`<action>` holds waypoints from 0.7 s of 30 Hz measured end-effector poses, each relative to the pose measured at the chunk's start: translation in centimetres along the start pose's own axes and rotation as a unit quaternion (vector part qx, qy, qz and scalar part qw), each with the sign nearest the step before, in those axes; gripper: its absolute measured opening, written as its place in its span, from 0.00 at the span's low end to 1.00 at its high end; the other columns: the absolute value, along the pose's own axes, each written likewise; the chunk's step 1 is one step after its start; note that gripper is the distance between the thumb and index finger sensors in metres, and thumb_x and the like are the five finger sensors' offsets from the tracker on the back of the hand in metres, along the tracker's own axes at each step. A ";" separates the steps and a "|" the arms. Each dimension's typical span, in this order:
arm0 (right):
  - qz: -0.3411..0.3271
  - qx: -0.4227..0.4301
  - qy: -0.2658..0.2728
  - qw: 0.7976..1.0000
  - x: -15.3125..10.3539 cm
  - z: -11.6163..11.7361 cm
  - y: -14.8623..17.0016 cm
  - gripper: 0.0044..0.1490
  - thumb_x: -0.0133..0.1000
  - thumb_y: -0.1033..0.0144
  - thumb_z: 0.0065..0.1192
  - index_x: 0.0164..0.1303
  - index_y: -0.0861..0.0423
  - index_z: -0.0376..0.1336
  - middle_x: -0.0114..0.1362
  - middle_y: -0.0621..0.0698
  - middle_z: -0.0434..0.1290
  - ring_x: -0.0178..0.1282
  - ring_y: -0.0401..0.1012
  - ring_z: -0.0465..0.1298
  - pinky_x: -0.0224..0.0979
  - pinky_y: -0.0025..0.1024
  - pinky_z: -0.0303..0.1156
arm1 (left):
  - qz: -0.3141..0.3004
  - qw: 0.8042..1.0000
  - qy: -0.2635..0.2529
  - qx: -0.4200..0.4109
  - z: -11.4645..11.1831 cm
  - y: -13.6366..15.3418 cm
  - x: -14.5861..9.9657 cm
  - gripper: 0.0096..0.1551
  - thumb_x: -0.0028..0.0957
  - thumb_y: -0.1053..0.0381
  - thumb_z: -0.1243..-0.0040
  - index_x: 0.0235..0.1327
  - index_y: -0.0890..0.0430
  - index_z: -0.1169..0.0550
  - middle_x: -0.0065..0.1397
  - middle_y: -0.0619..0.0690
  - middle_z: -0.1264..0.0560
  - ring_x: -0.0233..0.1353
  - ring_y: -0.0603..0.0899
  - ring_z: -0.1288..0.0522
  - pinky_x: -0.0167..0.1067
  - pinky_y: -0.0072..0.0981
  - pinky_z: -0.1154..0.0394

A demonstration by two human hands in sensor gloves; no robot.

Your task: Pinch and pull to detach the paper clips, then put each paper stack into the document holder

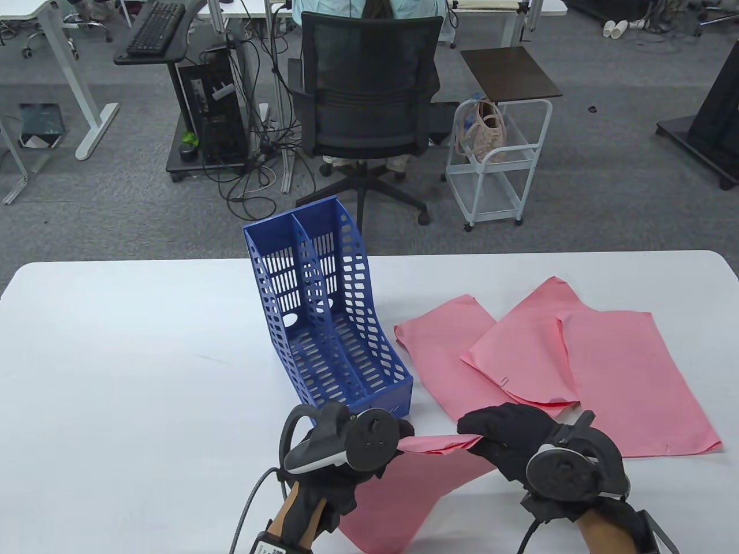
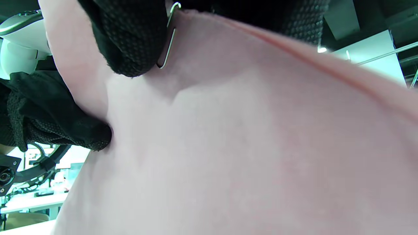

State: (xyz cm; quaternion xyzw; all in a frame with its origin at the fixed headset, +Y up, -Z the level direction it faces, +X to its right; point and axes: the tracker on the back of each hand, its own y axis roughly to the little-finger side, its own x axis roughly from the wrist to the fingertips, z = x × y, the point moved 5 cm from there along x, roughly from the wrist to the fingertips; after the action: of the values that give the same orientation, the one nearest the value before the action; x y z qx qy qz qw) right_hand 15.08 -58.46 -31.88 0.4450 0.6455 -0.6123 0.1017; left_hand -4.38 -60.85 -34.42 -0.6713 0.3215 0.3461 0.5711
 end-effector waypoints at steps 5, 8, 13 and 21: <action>0.006 -0.017 0.001 1.000 0.0 -0.4 0.4 0.21 0.58 0.54 0.61 0.59 0.48 0.70 0.60 0.51 0.82 0.52 0.46 0.84 0.59 0.36 0.77 | 0.007 1.000 -0.004 -0.010 0.3 0.7 -0.1 0.22 0.55 0.48 0.44 0.62 0.44 0.18 0.59 0.47 0.13 0.54 0.53 0.11 0.58 0.43 0.17; 0.013 -0.023 0.005 1.000 -0.1 -0.7 0.7 0.21 0.58 0.55 0.61 0.59 0.48 0.71 0.60 0.51 0.81 0.52 0.46 0.84 0.59 0.36 0.77 | 0.012 1.000 -0.006 -0.012 0.4 1.1 -0.2 0.22 0.55 0.48 0.44 0.62 0.44 0.18 0.59 0.47 0.13 0.54 0.53 0.11 0.58 0.43 0.17; 0.022 -0.027 0.012 0.999 -0.2 -0.9 0.9 0.21 0.58 0.55 0.61 0.60 0.48 0.70 0.60 0.51 0.81 0.53 0.45 0.83 0.60 0.35 0.77 | 0.016 1.000 -0.005 -0.023 0.4 1.6 -0.2 0.22 0.55 0.48 0.44 0.62 0.44 0.18 0.59 0.47 0.13 0.54 0.53 0.11 0.58 0.43 0.17; 0.041 -0.043 0.035 0.998 -0.5 -2.4 1.2 0.21 0.59 0.56 0.61 0.59 0.48 0.70 0.61 0.51 0.81 0.53 0.45 0.83 0.60 0.35 0.77 | 0.022 0.999 -0.023 -0.021 1.4 2.0 -0.8 0.22 0.55 0.47 0.43 0.62 0.44 0.18 0.59 0.47 0.13 0.54 0.53 0.11 0.57 0.43 0.17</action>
State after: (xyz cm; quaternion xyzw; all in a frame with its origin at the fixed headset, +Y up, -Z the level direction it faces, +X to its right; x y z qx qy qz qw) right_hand 17.24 -56.79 -31.84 0.4874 0.6558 -0.5632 0.1229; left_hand -6.63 -59.70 -34.95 -0.6678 0.3152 0.3807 0.5565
